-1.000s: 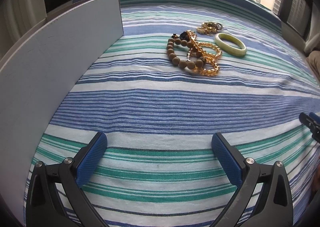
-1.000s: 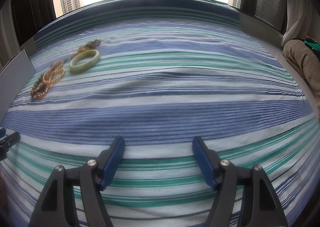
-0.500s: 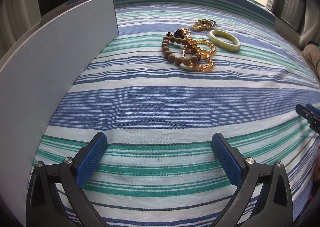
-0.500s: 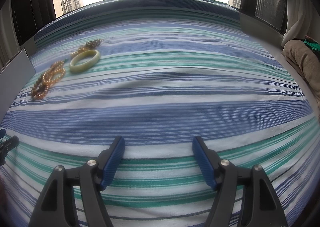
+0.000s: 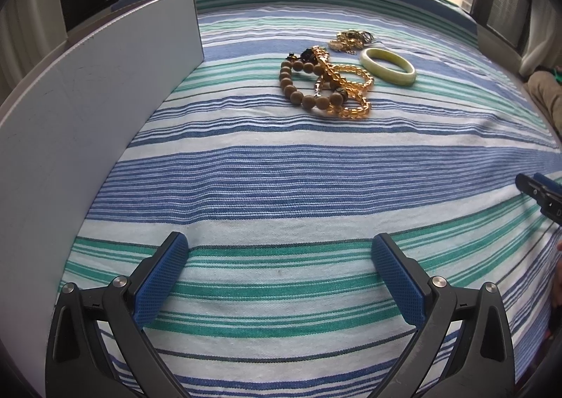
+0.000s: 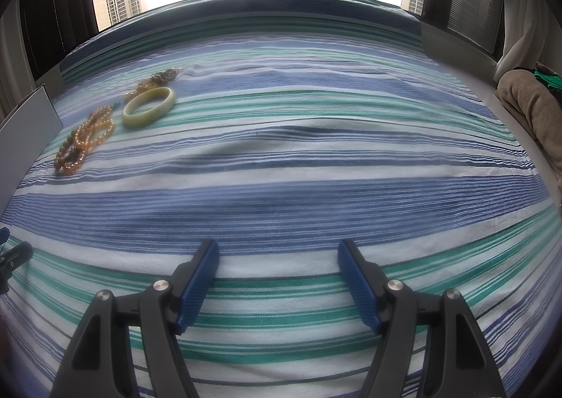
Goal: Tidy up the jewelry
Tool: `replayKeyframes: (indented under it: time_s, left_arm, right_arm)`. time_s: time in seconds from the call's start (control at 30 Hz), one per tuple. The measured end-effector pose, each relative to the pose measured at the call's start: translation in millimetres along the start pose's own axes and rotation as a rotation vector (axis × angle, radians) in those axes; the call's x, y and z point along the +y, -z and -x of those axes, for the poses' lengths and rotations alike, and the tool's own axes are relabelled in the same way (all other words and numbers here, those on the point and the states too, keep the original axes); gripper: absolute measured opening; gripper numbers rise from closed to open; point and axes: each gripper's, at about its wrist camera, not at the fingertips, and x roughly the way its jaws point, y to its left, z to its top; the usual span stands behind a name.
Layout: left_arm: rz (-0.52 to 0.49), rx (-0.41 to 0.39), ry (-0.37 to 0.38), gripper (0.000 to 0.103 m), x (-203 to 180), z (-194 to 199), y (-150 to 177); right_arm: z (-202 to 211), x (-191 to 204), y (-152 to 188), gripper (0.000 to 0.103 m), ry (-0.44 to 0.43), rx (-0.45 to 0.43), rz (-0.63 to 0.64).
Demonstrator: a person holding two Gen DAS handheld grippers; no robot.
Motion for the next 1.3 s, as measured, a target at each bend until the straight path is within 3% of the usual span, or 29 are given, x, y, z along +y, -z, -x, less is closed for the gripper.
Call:
replayKeyframes:
  time_s: [0.33,0.47,0.73,1.07,1.3]
  left_arm:
    - [0.023,0.058,0.001,0.103,5.1,9.4,6.9]
    - [0.067,0.037,0.033,0.102,16.0,25.2,5.2]
    - [0.129,-0.009,0.028,0.102,36.9,50.3,-12.2]
    - [0.145,0.006,0.061,0.102,50.9,66.5,-42.2]
    - [0.213,-0.066,0.185,0.102,69.2,88.7,-89.1]
  right_arm:
    - [0.0,0.2,0.1,0.072,0.000,0.000,0.000]
    - [-0.1,0.2,0.1,0.072,0.000,0.000,-0.001]
    - [-0.3,0.1,0.2,0.073,0.000,0.000,-0.001]
    - [-0.2,0.2,0.2,0.073,0.000,0.000,-0.001]
    - [-0.1,0.4,0.2,0.073,0.000,0.000,-0.001]
